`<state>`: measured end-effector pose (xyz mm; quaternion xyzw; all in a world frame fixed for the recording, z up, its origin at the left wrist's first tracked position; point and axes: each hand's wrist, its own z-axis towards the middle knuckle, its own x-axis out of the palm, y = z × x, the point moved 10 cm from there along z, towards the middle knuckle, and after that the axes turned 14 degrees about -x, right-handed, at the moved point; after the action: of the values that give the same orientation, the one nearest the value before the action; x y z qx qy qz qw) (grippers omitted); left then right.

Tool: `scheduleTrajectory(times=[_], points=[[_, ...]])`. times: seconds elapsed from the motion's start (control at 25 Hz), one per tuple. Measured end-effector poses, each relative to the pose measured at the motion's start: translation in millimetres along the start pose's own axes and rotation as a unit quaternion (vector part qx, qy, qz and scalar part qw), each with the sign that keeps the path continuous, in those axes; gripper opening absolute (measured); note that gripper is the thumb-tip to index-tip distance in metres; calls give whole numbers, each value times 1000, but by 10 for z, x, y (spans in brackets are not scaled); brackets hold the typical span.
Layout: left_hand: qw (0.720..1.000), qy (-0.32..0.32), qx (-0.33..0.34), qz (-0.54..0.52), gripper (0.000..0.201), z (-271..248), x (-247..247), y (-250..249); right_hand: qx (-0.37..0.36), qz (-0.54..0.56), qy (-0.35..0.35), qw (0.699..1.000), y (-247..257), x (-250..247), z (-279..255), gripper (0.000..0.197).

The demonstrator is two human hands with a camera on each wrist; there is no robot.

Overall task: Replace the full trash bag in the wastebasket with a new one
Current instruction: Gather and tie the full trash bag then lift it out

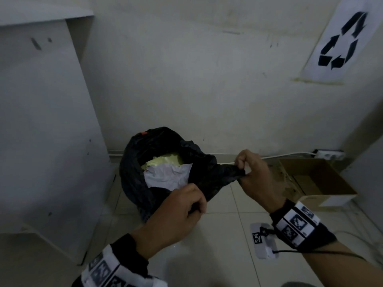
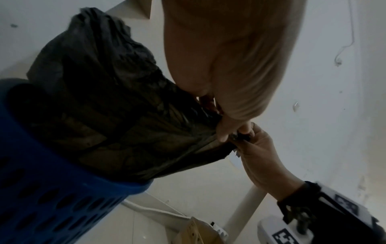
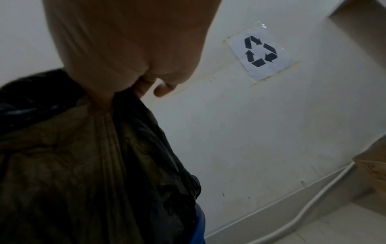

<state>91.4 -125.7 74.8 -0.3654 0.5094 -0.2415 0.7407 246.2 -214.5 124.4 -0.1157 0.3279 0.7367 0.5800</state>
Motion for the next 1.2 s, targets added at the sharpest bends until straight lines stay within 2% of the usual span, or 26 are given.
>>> scheduleTrajectory(times=[0.04, 0.12, 0.2, 0.28, 0.36, 0.4, 0.48, 0.52, 0.56, 0.64, 0.68, 0.76, 0.8, 0.84, 0.88, 0.96, 1.0, 1.08, 1.2], points=[[1000, -4, -19, -16, 17, 12, -2, 33, -3, -23, -4, 1000, 14, 5, -37, 43], [998, -35, -48, -14, 22, 72, -74, 115, -29, -6, 15, 999, 96, 72, -41, 34], [996, -66, -22, 51, 16, 124, -127, 103, -43, 52, 67, 995, 171, 150, 37, 29], [995, -47, 1, 92, 21, 128, -106, 83, -40, 75, 159, 984, 198, 220, 86, 32], [997, -8, -5, 81, 21, 91, -109, 85, -3, 82, 278, 957, 157, 307, 11, 29], [998, 11, -24, 63, 20, 95, -166, 114, 26, 91, 339, 936, 140, 373, -67, 28], [994, 29, -102, -4, 38, 170, -391, 339, 61, 113, 419, 899, 178, 501, -169, 30], [991, -12, -128, -24, 44, 245, -592, 454, 64, 122, 431, 892, 216, 558, -145, 30], [986, -91, -142, -7, 47, 338, -855, 575, 62, 138, 433, 889, 251, 639, -90, 28], [950, -232, -170, 125, 48, 500, -1320, 810, 56, 169, 421, 890, 280, 804, 38, 23], [921, -255, -222, 194, 50, 569, -1470, 978, 55, 178, 413, 892, 258, 883, 83, 20], [867, -220, -352, 275, 52, 653, -1622, 1427, 68, 187, 397, 896, 153, 1029, 135, 14], [852, -199, -399, 275, 43, 661, -1664, 1614, 76, 186, 394, 897, 99, 1099, 150, 12], [855, -186, -418, 245, 27, 674, -1679, 1733, 82, 179, 394, 898, 51, 1165, 160, 11], [873, -191, -405, 193, 20, 702, -1690, 1767, 83, 166, 398, 898, 15, 1231, 194, 10], [920, -228, -305, 90, 20, 751, -1683, 1608, 72, 127, 393, 908, -45, 1342, 325, 15], [934, -251, -249, 52, 17, 752, -1695, 1438, 61, 107, 375, 919, -71, 1389, 454, 19], [947, -276, -165, 12, 10, 750, -1714, 1122, 41, 78, 310, 947, -87, 1451, 792, 29], [951, -281, -129, -1, 6, 808, -1764, 876, 5, 69, 233, 970, -16, 1545, 1274, 40]])
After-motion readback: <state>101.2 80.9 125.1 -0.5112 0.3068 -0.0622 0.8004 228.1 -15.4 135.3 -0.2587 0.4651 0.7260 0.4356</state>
